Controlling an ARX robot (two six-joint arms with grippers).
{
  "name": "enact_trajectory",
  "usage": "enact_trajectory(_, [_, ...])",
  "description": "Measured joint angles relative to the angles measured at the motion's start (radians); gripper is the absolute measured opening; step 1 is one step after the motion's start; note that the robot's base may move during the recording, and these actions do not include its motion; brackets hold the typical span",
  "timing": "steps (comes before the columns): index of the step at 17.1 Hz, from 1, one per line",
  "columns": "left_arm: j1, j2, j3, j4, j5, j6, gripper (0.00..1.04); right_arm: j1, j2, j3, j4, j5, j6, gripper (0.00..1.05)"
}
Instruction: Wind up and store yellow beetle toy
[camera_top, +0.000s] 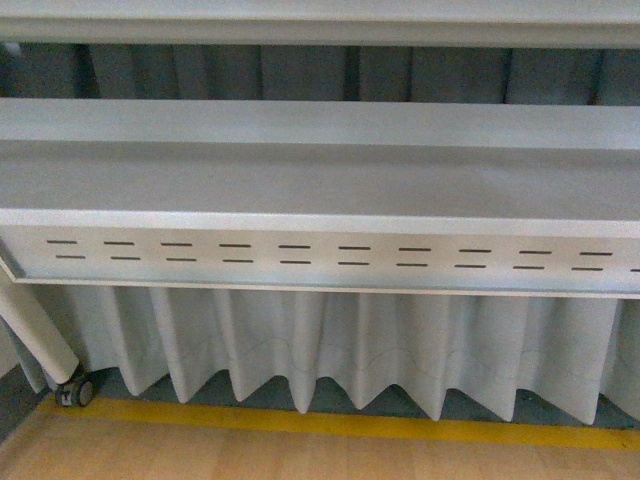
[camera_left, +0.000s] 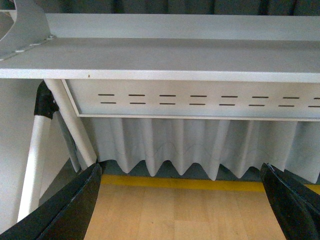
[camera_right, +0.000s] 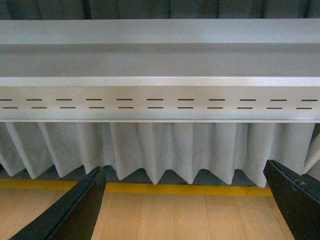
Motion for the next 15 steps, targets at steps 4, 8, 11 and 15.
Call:
enact_trajectory(4, [0.0,0.0,0.0,0.0,0.0,0.0,0.98,0.0,0.0,0.0,0.0,0.0,0.0,0.98])
enact_trajectory(8, [0.0,0.0,0.0,0.0,0.0,0.0,0.98,0.0,0.0,0.0,0.0,0.0,0.0,0.98])
enact_trajectory(11, [0.0,0.0,0.0,0.0,0.0,0.0,0.98,0.0,0.0,0.0,0.0,0.0,0.0,0.98])
enact_trajectory(15, [0.0,0.0,0.0,0.0,0.0,0.0,0.98,0.0,0.0,0.0,0.0,0.0,0.0,0.98])
